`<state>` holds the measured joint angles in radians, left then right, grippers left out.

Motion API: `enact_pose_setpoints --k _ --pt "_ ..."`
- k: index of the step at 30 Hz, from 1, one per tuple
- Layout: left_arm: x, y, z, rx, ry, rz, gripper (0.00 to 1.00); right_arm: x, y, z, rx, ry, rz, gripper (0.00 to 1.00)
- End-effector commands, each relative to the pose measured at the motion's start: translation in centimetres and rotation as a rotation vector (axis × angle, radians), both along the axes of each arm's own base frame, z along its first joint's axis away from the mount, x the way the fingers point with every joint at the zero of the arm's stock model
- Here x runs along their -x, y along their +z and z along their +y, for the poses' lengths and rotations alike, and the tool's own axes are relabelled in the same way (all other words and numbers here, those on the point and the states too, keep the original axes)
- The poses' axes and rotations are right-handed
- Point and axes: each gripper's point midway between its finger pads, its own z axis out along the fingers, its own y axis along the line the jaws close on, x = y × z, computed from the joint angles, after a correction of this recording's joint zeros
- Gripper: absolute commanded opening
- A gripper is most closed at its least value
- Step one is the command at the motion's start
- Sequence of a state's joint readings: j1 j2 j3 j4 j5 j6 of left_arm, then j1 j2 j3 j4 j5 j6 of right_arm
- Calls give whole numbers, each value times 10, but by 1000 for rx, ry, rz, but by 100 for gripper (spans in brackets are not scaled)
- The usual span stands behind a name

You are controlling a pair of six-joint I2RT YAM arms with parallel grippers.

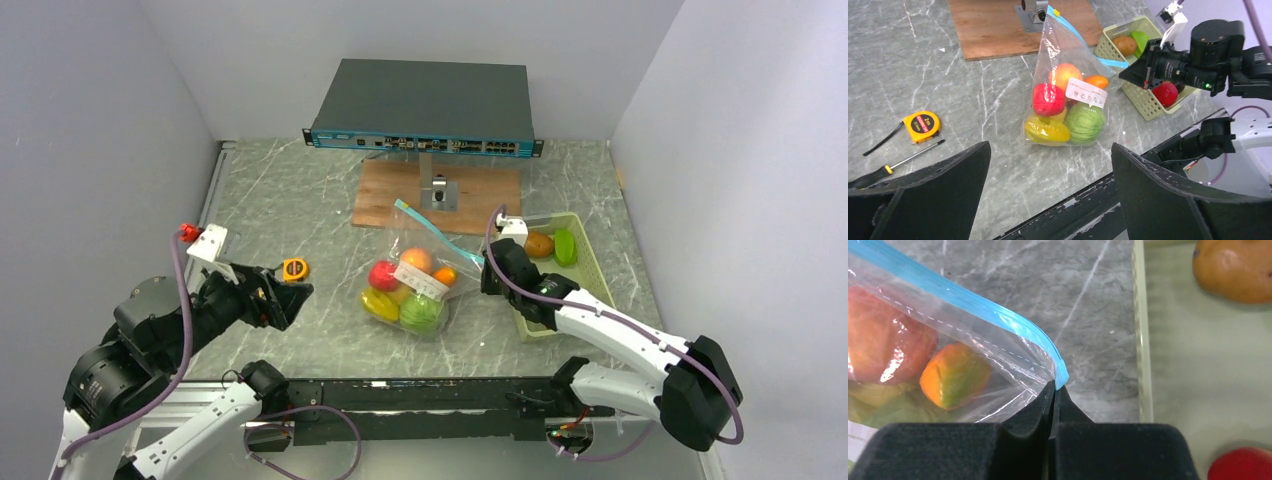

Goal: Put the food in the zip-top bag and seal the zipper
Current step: Place the zipper food storage bag at the center of the board, then reset both arms

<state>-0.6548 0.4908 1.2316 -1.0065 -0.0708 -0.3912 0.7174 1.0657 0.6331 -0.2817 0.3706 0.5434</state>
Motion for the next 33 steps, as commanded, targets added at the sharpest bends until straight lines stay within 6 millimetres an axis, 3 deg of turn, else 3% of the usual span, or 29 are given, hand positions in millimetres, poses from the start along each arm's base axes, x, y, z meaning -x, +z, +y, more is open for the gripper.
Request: enact_pose_setpoints --k 1,8,14,16,19,24,27,33 --pt "1 16 -5 90 0 -23 95 2 0 -10 2 -71 24 0" --pt "7 27 -1 134 5 -48 95 27 2 -26 -95 -143 43 0" --pt "12 38 4 174 12 -82 96 52 7 -14 -262 -76 61 1" --pt "12 39 5 182 20 -89 95 52 16 -8 -297 -30 23 10" --pt "10 39 8 190 36 -99 96 48 28 -9 -276 -9 -16 32" --pt "15 52 6 244 14 -142 97 36 72 -8 -234 37 -109 59" --pt "22 76 8 297 -7 -206 100 32 113 -5 -220 116 -217 72" --pt "37 129 21 365 -19 -392 100 30 203 -23 -182 136 -436 99"
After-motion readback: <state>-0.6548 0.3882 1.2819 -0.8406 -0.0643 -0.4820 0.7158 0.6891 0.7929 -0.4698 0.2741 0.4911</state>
